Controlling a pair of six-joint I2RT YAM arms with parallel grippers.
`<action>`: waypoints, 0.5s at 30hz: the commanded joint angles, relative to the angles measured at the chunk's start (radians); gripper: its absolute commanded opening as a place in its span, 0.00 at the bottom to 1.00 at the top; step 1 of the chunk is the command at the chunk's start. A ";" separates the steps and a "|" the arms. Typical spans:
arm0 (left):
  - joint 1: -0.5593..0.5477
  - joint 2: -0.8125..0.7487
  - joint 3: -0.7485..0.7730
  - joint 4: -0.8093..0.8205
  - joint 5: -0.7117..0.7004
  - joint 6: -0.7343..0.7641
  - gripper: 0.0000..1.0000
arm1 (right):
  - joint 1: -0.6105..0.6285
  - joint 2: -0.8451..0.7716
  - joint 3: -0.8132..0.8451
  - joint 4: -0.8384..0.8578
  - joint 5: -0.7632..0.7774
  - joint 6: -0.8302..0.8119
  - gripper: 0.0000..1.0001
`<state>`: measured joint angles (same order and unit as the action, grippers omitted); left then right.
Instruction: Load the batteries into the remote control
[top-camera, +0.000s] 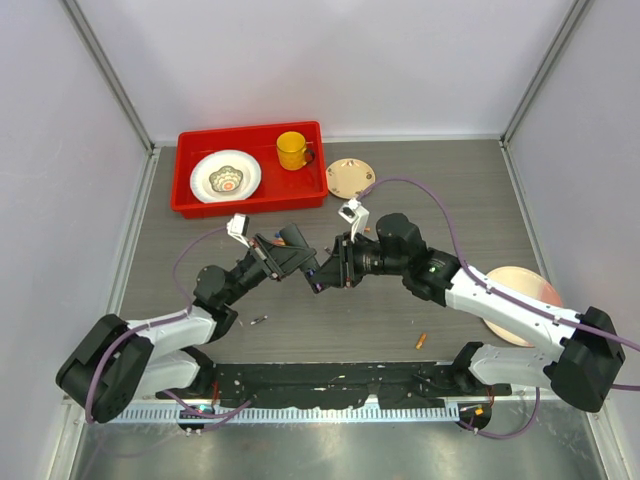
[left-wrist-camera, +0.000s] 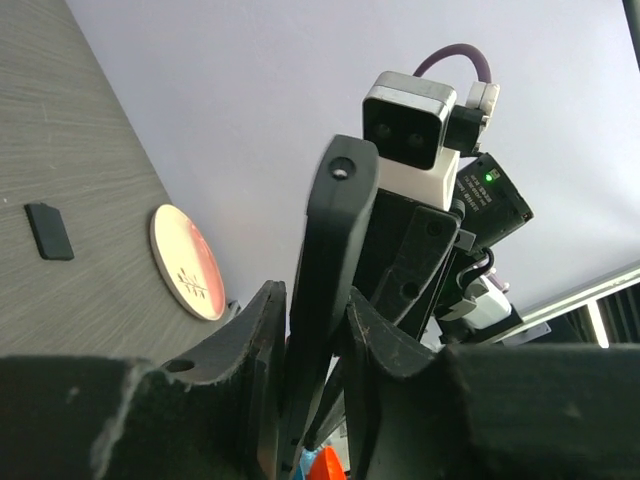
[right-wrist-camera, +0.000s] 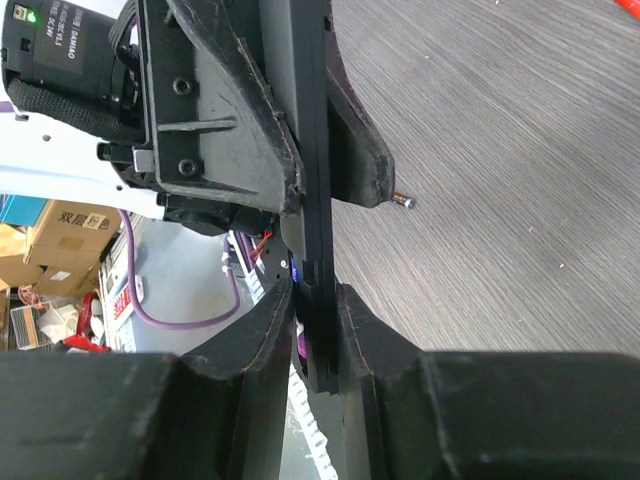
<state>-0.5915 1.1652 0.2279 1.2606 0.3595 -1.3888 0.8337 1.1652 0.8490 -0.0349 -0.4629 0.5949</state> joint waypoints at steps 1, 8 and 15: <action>-0.004 0.007 0.057 0.286 0.059 -0.038 0.32 | 0.002 0.010 0.027 -0.034 0.000 -0.046 0.01; -0.007 0.010 0.064 0.286 0.093 -0.042 0.14 | 0.002 0.010 0.041 -0.054 0.004 -0.067 0.01; -0.016 0.014 0.068 0.286 0.070 -0.047 0.00 | 0.002 0.011 0.036 -0.054 0.004 -0.069 0.01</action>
<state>-0.5888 1.1839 0.2504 1.2823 0.4213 -1.3968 0.8356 1.1694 0.8658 -0.0692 -0.5068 0.5816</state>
